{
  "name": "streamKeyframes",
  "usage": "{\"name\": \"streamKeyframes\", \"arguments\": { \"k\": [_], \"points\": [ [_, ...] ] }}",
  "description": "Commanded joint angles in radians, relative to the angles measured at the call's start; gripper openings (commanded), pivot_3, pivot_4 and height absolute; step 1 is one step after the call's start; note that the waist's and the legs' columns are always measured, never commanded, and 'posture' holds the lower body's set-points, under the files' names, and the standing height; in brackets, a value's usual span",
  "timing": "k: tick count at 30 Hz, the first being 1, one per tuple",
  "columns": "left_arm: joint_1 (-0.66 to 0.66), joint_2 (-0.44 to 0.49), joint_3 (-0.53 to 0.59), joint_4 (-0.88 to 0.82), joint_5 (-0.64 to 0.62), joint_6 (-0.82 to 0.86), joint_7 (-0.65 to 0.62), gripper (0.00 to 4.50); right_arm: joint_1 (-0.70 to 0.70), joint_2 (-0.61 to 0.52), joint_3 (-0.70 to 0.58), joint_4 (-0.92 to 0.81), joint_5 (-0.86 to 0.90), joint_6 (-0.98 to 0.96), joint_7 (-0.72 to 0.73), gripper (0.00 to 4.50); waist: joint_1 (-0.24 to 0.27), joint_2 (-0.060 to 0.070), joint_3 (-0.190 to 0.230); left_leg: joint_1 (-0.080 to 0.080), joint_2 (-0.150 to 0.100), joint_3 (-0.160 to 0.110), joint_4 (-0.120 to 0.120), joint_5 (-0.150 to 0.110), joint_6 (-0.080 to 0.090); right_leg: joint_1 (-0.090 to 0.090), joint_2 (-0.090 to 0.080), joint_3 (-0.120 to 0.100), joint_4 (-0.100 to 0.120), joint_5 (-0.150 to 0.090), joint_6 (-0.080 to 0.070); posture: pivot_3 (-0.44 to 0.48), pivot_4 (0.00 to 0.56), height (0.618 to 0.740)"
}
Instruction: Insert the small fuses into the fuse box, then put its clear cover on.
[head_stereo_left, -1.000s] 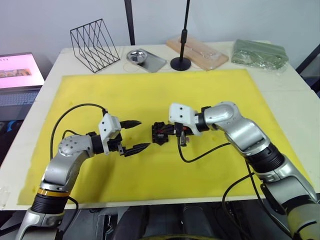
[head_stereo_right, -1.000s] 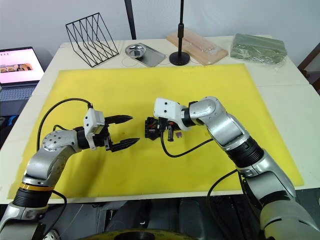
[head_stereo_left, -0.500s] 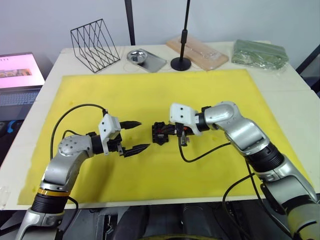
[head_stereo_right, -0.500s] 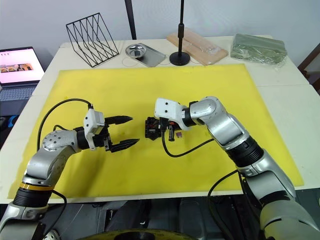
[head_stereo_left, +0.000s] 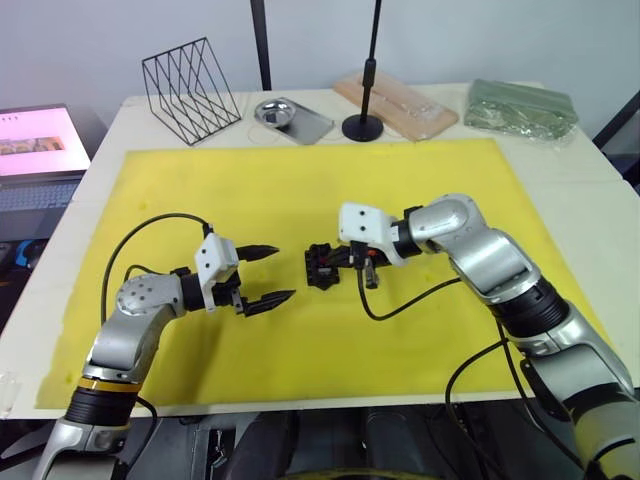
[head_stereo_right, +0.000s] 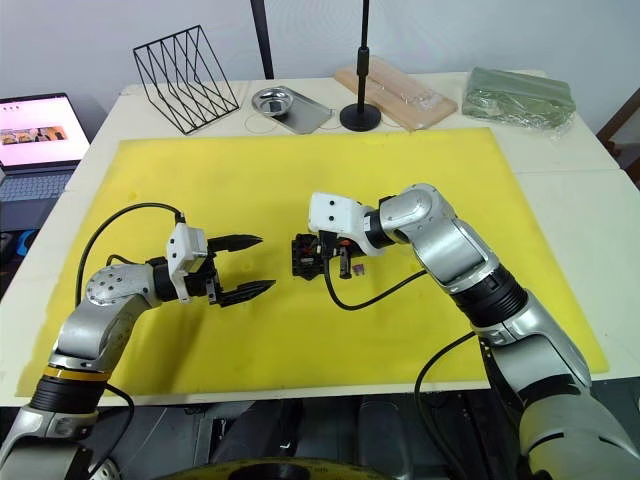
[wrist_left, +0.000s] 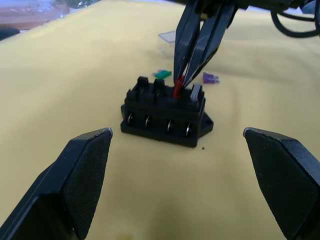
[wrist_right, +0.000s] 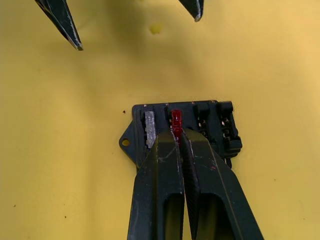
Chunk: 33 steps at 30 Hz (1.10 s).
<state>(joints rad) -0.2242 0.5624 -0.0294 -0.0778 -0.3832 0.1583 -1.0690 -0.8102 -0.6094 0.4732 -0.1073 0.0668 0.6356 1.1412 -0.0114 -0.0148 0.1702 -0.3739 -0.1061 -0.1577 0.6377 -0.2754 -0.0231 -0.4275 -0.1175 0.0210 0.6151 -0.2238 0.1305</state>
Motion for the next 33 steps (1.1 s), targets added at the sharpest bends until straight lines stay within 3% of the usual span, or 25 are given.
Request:
{"name": "streamKeyframes", "arguments": {
  "k": [1, 25, 33],
  "points": [
    [-0.001, -0.008, -0.008, -0.004, 0.004, -0.033, -0.006, 4.45, -0.036, -0.013, 0.005, -0.029, -0.020, 0.007, 0.014, 0.00, 0.000, 0.000, 0.000, 0.000, 0.000, 0.000, 0.000, 0.000, 0.000, 0.000, 0.000, 0.000, 0.000, 0.000, 0.000, 0.000, 0.150, 0.740],
    [0.001, -0.027, -0.020, 0.001, -0.002, -0.066, -0.008, 4.45, -0.047, -0.002, 0.034, 0.024, -0.077, -0.022, 0.057, 0.00, 0.000, 0.000, 0.000, 0.000, 0.000, 0.000, 0.000, 0.000, 0.000, 0.000, 0.000, 0.000, 0.000, 0.000, 0.000, 0.000, 0.150, 0.740],
    [-0.021, -0.016, -0.017, -0.033, -0.018, -0.023, -0.002, 4.50, -0.056, 0.015, 0.011, 0.032, -0.066, -0.021, 0.043, 2.14, -0.002, 0.000, 0.000, 0.000, 0.000, 0.000, 0.000, 0.000, 0.000, 0.000, 0.000, 0.000, 0.000, 0.000, 0.000, 0.000, 0.150, 0.740]
  ]
}}
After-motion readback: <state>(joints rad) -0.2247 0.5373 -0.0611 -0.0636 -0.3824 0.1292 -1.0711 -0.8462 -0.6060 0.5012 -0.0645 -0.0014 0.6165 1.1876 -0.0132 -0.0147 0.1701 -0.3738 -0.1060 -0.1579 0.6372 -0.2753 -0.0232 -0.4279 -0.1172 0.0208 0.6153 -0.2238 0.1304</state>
